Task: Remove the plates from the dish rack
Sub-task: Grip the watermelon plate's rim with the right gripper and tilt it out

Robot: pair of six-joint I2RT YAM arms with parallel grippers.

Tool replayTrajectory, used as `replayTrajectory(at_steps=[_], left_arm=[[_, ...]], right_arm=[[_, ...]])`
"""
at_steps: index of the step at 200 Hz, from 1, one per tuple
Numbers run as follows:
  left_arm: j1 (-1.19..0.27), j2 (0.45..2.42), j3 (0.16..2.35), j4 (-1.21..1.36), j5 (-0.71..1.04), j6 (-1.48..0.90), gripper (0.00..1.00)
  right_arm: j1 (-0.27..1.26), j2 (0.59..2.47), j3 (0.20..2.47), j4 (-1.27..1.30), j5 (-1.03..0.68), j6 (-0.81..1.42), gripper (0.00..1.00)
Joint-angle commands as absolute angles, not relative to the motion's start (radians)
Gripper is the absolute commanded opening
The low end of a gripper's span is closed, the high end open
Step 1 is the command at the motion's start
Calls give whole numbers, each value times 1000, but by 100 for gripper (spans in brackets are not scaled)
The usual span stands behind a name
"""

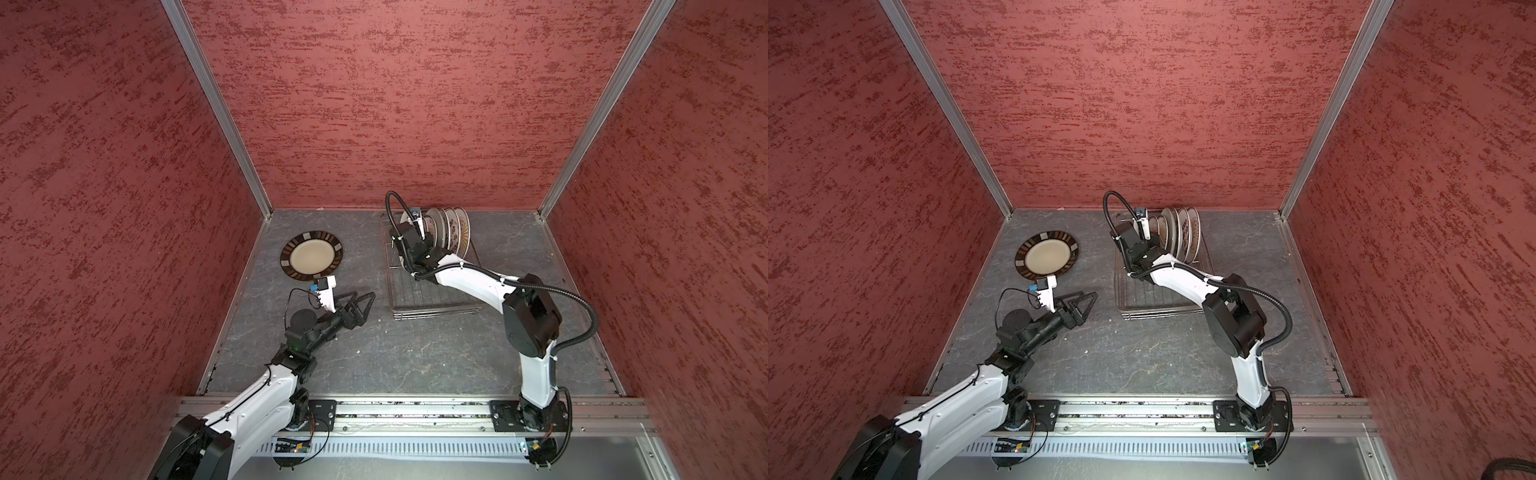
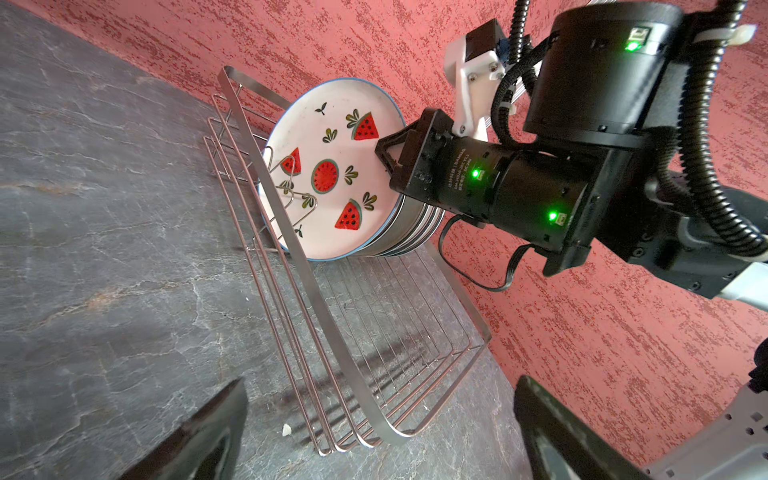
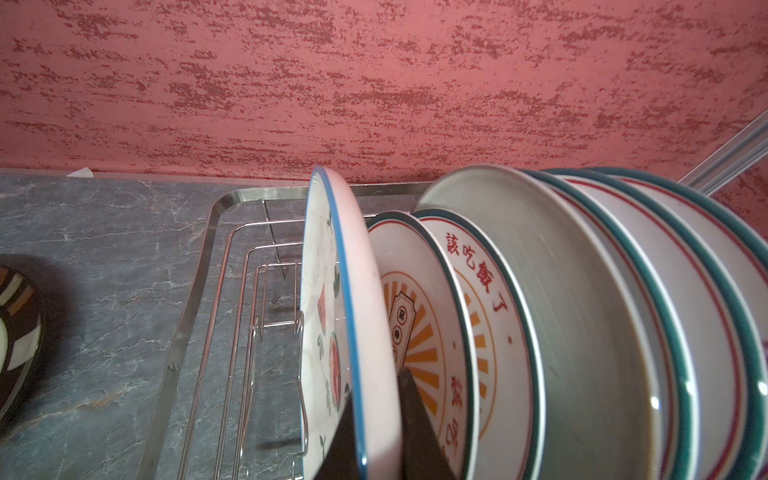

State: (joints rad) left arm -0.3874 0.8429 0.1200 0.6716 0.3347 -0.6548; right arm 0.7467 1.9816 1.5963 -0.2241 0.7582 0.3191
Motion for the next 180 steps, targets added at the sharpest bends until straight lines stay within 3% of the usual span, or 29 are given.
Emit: replayTrajectory(at_steps=[1, 110, 180], left_arm=[[-391, 831, 137, 676, 328, -643, 99], [-391, 830, 136, 674, 319, -646, 99], [-391, 838, 124, 700, 308, -653, 99]], right_arm=[[757, 1879, 1610, -137, 845, 281, 3], [774, 1718, 1437, 17, 855, 252, 1], [793, 1547, 1253, 166, 737, 251, 0]])
